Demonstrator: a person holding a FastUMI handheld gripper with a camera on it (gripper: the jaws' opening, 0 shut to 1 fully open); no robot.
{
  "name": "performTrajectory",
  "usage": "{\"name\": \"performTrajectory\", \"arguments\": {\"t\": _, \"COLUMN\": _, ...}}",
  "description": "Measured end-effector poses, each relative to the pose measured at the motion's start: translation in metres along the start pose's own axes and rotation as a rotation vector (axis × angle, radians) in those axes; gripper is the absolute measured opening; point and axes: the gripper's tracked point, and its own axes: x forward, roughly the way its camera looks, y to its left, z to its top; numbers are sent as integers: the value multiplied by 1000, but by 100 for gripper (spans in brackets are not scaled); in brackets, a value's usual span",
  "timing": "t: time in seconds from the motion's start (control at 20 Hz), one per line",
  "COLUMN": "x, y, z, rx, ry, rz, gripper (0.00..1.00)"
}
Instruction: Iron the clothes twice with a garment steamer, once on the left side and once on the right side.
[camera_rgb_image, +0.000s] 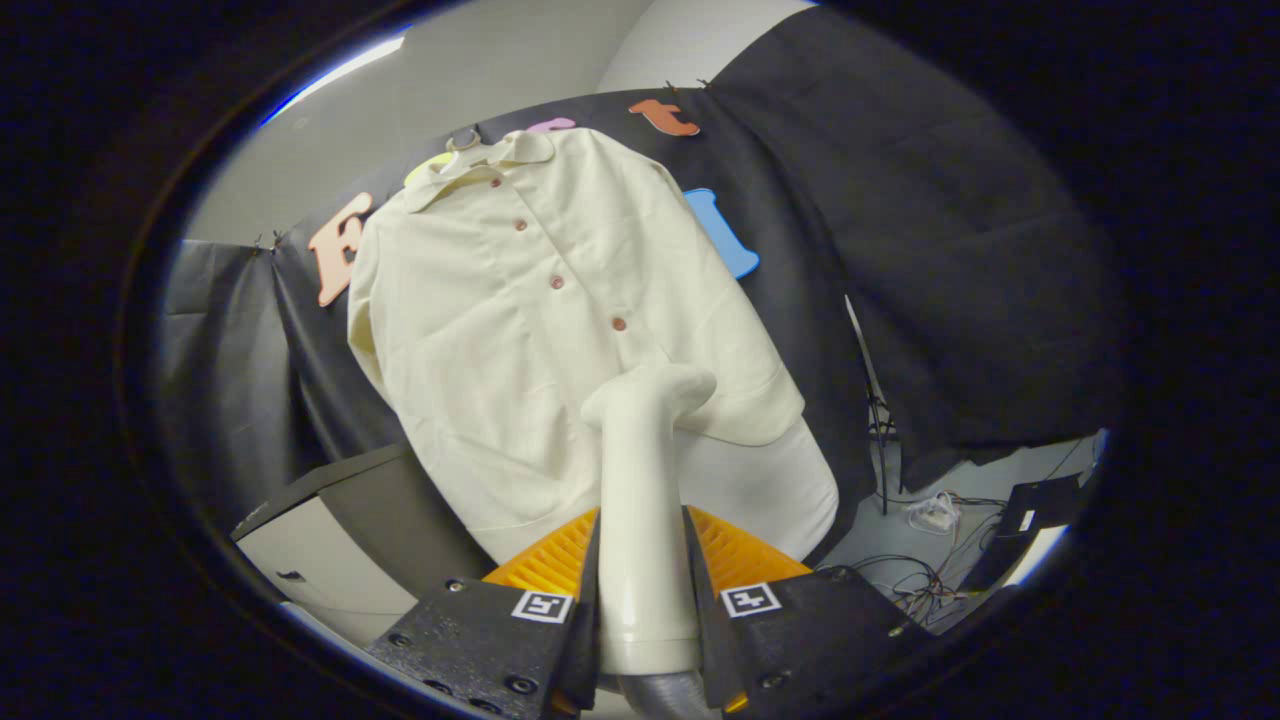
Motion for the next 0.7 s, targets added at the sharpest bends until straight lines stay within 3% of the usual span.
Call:
{"name": "performTrajectory", "arguments": {"t": 0.4, "x": -65, "y": 118, "z": 9, "rx": -29, "ry": -4, "rz": 157, "gripper": 40}}
{"name": "performTrajectory", "arguments": {"t": 0.7, "x": -119, "y": 204, "z": 16, "rx": -139, "ry": 6, "rz": 255, "gripper": 39}}
